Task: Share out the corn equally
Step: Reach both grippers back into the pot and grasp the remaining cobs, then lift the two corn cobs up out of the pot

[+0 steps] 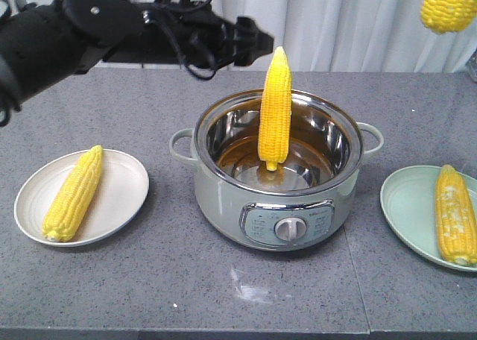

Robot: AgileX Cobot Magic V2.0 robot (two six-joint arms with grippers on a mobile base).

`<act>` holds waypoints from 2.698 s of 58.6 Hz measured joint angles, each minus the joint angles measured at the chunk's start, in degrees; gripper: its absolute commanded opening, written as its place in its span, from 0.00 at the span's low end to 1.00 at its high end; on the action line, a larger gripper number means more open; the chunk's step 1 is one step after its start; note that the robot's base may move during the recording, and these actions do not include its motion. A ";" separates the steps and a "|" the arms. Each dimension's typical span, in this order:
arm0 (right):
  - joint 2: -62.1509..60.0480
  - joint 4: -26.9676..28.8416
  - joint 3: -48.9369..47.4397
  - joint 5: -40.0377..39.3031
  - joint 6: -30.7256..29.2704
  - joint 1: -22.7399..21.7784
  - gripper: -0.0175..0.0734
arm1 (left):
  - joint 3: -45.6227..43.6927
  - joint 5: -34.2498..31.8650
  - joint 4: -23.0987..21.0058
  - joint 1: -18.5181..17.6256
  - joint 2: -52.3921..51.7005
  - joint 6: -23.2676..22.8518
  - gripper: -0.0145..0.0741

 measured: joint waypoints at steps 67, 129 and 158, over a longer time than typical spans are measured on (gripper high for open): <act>0.06 -8.95 0.00 1.44 3.99 -1.01 0.19 | -13.37 -0.48 -0.07 -1.43 18.06 -3.38 0.75; 0.06 -9.19 0.00 4.93 6.51 -1.01 0.19 | -13.37 8.89 1.48 -0.78 3.32 -3.32 0.15; 0.06 -9.32 0.00 20.11 6.64 -1.01 0.19 | -13.44 28.64 3.70 -0.32 -9.74 -3.38 0.15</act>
